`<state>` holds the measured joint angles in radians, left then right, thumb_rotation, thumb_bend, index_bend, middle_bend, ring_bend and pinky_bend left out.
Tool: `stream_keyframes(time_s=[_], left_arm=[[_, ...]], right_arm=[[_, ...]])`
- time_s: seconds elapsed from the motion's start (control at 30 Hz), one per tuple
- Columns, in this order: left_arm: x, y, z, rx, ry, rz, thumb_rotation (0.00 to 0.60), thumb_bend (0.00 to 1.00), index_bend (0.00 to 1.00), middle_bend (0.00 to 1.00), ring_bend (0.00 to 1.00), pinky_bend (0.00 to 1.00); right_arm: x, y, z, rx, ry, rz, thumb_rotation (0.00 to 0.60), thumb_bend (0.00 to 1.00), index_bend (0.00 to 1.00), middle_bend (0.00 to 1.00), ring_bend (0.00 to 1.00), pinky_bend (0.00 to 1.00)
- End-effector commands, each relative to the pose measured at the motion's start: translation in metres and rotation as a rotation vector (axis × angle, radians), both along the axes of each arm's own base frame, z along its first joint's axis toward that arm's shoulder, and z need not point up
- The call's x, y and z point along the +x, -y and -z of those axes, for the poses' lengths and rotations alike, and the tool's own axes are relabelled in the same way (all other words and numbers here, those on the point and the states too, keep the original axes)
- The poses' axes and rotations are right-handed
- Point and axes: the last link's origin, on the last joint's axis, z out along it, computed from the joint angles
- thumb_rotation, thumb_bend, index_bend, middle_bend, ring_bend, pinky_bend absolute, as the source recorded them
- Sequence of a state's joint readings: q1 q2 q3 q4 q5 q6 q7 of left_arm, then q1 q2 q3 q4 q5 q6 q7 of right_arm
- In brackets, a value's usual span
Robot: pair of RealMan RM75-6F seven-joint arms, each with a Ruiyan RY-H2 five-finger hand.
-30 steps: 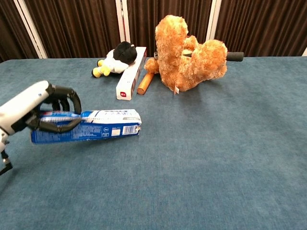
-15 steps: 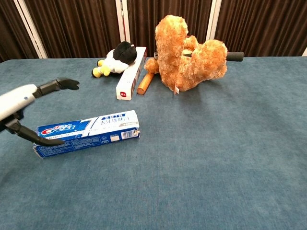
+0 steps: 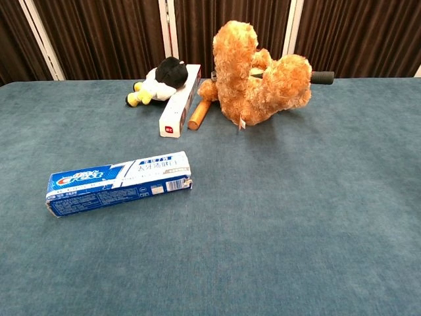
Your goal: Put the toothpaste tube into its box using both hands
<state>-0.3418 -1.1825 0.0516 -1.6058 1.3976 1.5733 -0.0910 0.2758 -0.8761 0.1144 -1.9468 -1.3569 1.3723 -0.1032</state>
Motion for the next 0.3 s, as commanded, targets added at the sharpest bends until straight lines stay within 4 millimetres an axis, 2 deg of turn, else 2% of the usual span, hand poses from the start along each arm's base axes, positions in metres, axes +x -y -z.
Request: stream_keyframes(time_s=[0.03,0.17,0.3], left_arm=[[-0.021,0.024,-0.021,0.063,-0.059,-0.071,0.6,0.09,0.01,0.03,0.07,0.03],[-0.038,0.042,-0.028,0.093,-0.096,-0.111,0.6,0.09,0.0,0.0,0.01,0.0],[-0.046,0.051,-0.033,0.107,-0.091,-0.141,0.6,0.09,0.0,0.0,0.01,0.0]], right_arm=[[-0.025,-0.024,0.01,-0.008,0.021,0.11,0.6,0.44,0.0,0.03,0.0,0.0],[-0.049,-0.045,0.02,-0.005,0.021,0.198,0.6,0.44,0.0,0.02,0.0,0.0],[-0.067,-0.057,0.029,-0.005,0.015,0.251,0.6,0.44,0.0,0.02,0.0,0.0]])
